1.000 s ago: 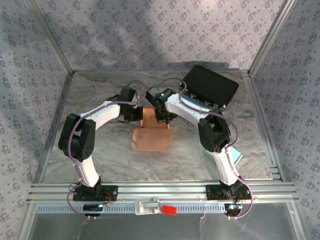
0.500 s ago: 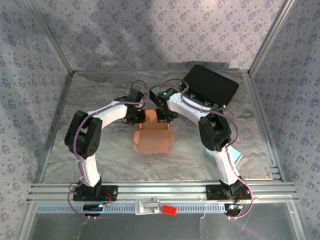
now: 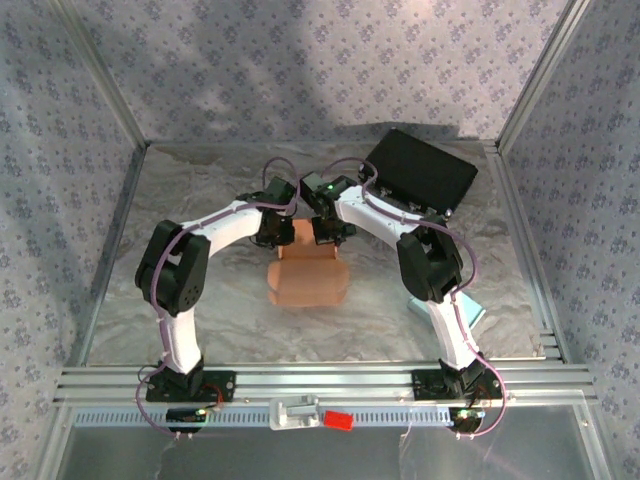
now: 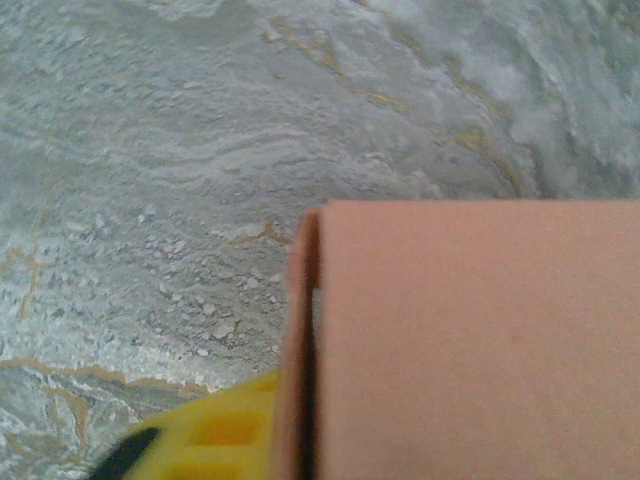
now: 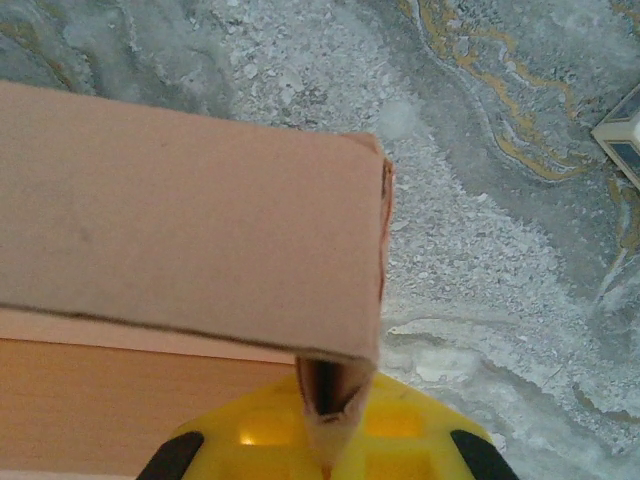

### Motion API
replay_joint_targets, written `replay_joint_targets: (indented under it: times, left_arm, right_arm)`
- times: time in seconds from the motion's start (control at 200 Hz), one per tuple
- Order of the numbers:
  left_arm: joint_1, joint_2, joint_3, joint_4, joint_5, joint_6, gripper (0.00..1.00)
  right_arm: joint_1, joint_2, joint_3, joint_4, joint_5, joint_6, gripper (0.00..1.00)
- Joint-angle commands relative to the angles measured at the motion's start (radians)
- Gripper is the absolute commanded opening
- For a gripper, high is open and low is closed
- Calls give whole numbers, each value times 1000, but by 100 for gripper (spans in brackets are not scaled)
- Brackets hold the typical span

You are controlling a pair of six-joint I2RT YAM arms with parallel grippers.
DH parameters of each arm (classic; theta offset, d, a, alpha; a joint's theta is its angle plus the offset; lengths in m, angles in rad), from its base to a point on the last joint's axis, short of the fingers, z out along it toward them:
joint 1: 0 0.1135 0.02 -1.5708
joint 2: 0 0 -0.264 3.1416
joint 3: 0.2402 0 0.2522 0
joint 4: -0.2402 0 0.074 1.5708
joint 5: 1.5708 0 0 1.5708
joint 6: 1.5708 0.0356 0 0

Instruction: Fold the paper box

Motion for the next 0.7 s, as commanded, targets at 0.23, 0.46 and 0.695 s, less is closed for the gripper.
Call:
replay_joint_targets:
  times: [0.23,0.46,0.695]
  left_arm:
    - [26,-43,109,-8,126,51,56]
    - [41,7,154,-98,114,112,51]
    - [34,-2,133,-107,71,126,48]
  right_arm:
    - [31,38,8,-21,-28,-9,0]
    - [23,53,26,-34,-32,-10,0]
    - [23,79,55,-71,-25,13,0]
